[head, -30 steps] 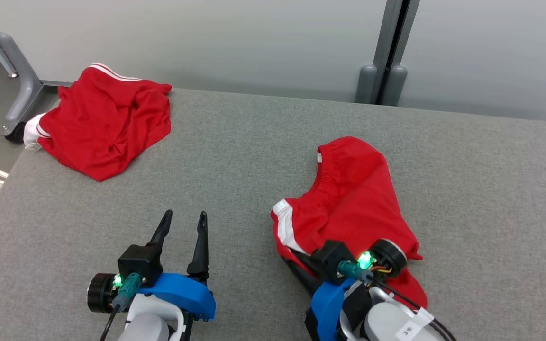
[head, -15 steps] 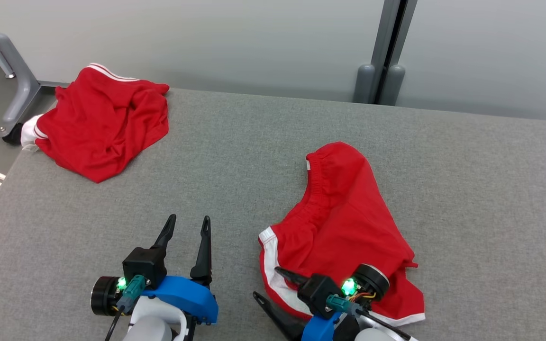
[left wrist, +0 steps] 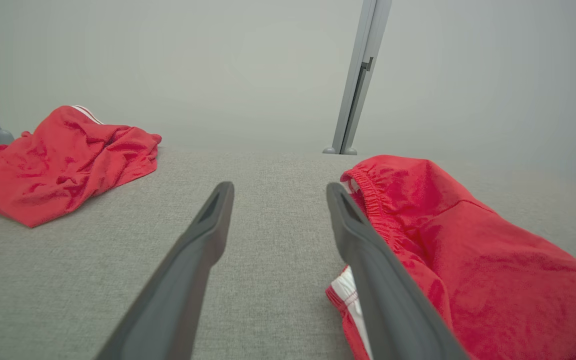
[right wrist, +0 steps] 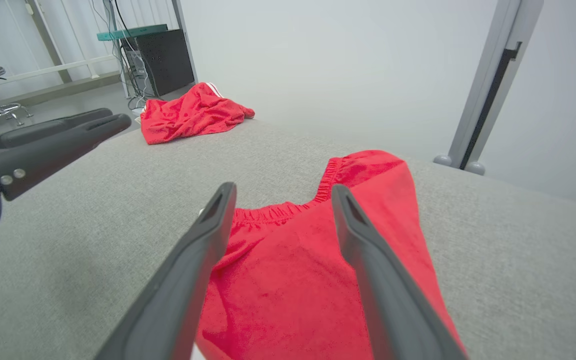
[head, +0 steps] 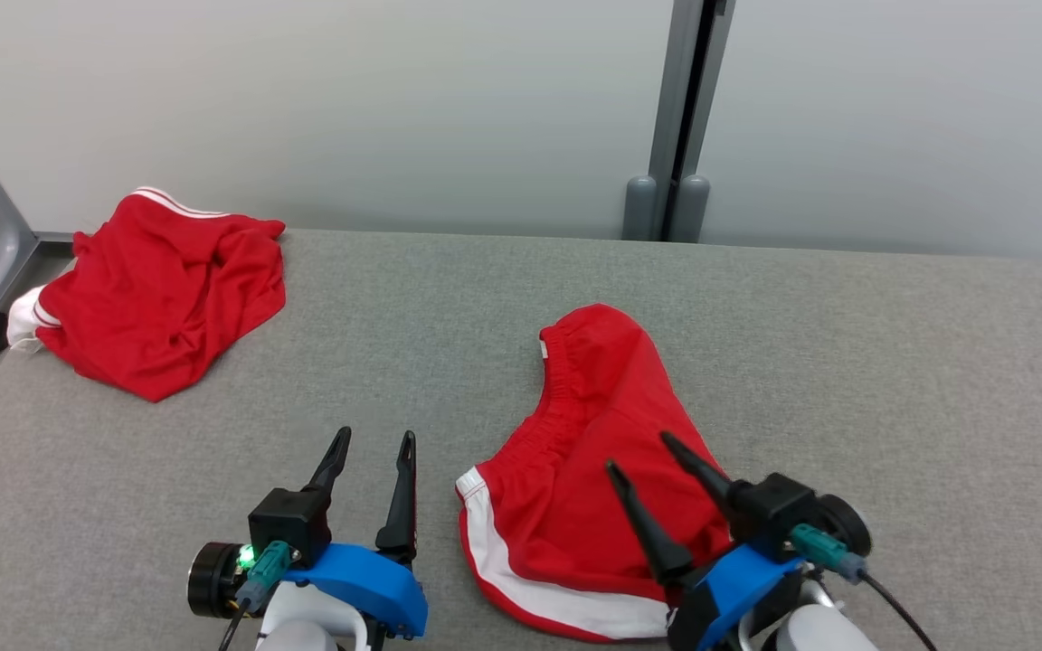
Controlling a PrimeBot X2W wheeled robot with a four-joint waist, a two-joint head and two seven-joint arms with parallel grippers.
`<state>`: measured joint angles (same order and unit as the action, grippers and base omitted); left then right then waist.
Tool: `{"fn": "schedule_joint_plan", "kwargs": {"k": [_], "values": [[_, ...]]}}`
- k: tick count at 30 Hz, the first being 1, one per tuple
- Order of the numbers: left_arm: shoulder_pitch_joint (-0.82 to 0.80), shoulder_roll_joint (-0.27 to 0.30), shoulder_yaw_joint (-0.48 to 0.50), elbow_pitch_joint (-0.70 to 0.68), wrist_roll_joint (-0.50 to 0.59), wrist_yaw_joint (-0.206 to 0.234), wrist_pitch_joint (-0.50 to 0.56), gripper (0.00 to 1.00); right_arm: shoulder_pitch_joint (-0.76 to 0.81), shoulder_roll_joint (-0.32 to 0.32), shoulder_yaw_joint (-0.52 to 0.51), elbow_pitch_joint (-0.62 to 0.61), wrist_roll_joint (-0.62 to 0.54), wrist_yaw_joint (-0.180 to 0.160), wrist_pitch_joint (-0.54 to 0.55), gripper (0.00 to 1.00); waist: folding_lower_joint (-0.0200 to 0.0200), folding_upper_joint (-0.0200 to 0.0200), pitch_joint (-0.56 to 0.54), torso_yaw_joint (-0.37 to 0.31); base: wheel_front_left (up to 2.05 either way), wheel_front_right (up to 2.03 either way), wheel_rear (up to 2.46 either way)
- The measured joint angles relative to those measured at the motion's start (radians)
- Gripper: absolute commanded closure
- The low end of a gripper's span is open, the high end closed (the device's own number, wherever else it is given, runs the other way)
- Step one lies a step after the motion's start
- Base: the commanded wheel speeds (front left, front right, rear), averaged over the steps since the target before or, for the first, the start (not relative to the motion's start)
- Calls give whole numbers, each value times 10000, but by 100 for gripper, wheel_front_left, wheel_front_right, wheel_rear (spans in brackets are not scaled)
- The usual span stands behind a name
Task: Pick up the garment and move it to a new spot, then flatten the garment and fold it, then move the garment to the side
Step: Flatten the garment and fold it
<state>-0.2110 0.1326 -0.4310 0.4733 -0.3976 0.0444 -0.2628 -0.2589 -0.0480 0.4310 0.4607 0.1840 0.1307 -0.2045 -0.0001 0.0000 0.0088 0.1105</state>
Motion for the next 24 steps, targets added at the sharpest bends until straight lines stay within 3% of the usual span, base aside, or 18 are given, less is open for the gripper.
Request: {"fn": "schedule_joint_plan", "kwargs": {"k": [11, 24], "values": [[18, -109, 29, -15, -2, -8, -2, 0, 1008, -8, -3018, -1011, -474, 0, -121, 0, 0, 0, -314, -503, 0, 0, 0], [433, -140, 387, -92, -63, -8, -2, 0, 2069, -10, -4650, -1808, -201, 0, -146, 0, 0, 0, -470, -530, 0, 0, 0]]}}
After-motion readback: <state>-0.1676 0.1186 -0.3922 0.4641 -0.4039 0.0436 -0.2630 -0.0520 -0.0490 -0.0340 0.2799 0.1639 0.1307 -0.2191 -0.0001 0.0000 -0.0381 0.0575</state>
